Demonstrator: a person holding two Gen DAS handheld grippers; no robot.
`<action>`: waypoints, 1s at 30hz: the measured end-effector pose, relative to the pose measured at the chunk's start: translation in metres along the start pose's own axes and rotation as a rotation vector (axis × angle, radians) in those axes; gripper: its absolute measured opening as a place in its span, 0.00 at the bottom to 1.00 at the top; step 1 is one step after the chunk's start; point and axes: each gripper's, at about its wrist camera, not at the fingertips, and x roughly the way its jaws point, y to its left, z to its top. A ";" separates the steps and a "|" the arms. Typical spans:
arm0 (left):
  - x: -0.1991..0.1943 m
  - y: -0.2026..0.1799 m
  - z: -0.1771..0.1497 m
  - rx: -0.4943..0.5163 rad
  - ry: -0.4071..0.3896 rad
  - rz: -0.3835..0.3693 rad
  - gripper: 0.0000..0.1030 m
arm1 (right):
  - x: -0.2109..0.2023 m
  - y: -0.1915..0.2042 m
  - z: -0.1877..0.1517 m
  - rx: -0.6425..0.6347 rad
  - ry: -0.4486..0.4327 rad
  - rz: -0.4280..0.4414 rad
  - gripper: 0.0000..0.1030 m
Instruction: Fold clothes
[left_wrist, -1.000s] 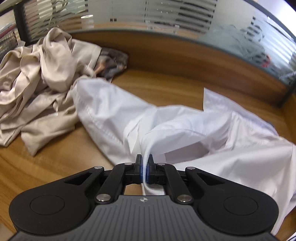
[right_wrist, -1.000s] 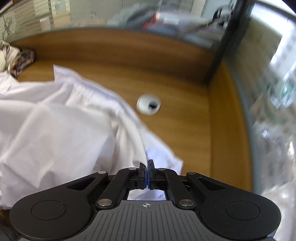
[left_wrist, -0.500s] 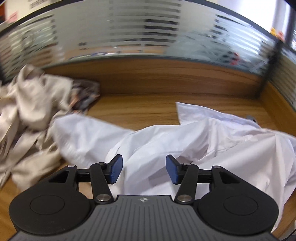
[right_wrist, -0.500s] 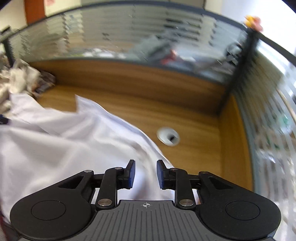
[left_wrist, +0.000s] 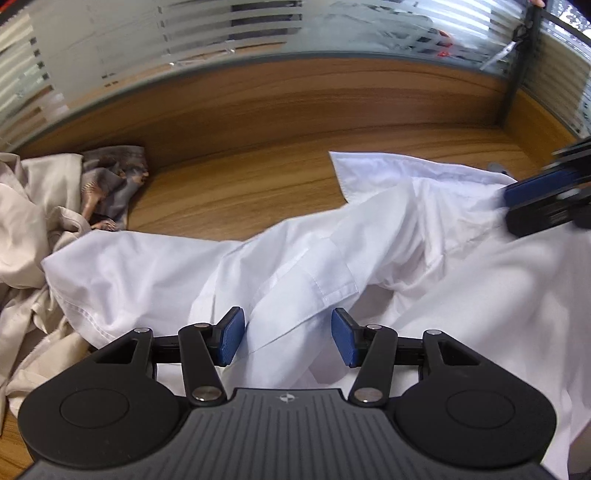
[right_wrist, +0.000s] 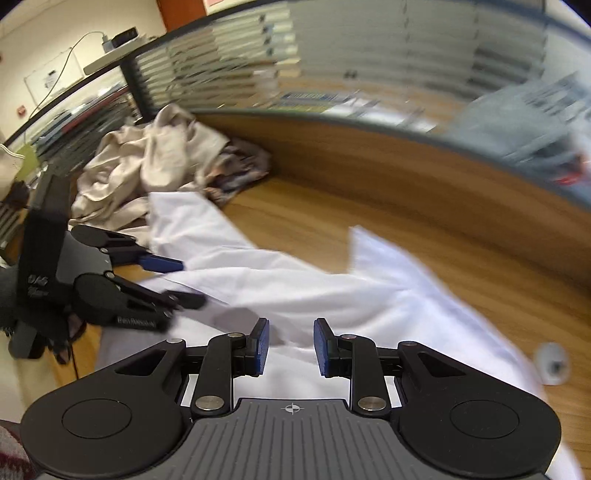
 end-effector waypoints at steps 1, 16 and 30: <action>-0.002 0.000 0.000 0.002 -0.002 -0.019 0.62 | 0.012 0.004 0.001 0.000 0.013 0.017 0.28; 0.026 0.013 0.021 0.029 -0.013 -0.025 0.02 | 0.079 0.011 -0.013 0.056 0.086 -0.002 0.29; -0.060 0.056 0.090 -0.275 -0.079 -0.267 0.02 | 0.030 0.025 0.017 0.159 -0.206 0.240 0.21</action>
